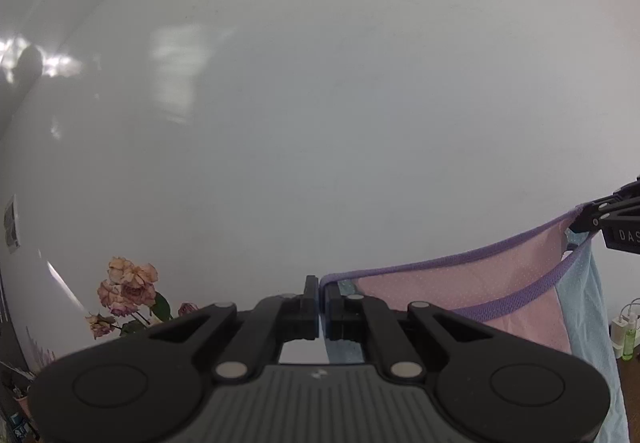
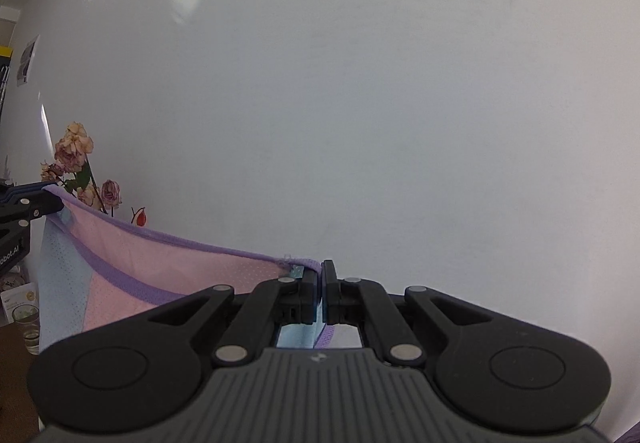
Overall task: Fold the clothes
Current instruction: 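Lift the garment up off the table with both tools, holding it stretched, then lower the garment flat onto the table and open both tools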
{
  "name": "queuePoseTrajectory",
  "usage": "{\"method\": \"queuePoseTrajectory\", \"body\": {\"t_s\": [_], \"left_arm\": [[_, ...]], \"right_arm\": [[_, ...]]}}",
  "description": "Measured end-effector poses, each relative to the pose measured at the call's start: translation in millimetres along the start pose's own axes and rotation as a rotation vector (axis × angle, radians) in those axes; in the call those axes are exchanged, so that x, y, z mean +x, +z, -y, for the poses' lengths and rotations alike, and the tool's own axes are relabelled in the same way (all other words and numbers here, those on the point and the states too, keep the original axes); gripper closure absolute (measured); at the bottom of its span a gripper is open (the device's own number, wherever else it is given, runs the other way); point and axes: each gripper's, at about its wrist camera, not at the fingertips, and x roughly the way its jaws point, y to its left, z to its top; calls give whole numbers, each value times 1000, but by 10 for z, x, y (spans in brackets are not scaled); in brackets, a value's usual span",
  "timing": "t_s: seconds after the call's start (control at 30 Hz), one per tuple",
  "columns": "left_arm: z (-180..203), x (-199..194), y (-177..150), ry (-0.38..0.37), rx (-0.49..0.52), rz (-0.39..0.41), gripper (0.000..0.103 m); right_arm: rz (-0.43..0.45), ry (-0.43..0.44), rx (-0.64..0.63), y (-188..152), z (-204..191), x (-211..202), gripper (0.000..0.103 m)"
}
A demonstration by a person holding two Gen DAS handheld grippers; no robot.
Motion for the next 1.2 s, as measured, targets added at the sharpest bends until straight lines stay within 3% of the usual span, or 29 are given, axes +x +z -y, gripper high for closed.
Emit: {"method": "queuePoseTrajectory", "body": {"t_s": [0.1,0.17,0.27,0.33,0.47,0.57,0.67,0.77,0.9,1.0,1.07,1.2], "left_arm": [[-48,324,-4,27,4,23,101],[-148,298,100,53,-6,61,101],[-213,135,271,84,-15,151,101],[-140,-55,290,104,48,199,101],[151,-524,-43,98,179,208,101],[403,-887,-417,63,253,175,101],[774,-1181,-1067,-3,305,95,101],[1050,-1701,-1801,-80,307,-19,101],[1486,-2449,-2649,-191,258,-137,101],[1651,-2779,-2999,-222,224,-164,101],[1759,-2994,-3226,-242,202,-181,101],[1859,-3270,-3390,-271,253,-197,101]], "right_arm": [[17,-12,24,51,-115,417,102],[56,-20,38,165,-160,545,102],[138,-16,70,358,-164,539,102],[179,-15,70,416,-154,452,102],[179,-7,15,189,-139,309,102],[129,7,-64,-246,-111,151,102],[35,67,-144,-871,-8,-42,102],[-85,158,-227,-1685,81,-274,102],[-212,211,-248,-2718,229,-797,102],[-320,236,-194,-3305,452,-1307,102],[-360,222,-170,-3491,529,-1478,102],[-388,198,-147,-3817,646,-1912,102]]}}
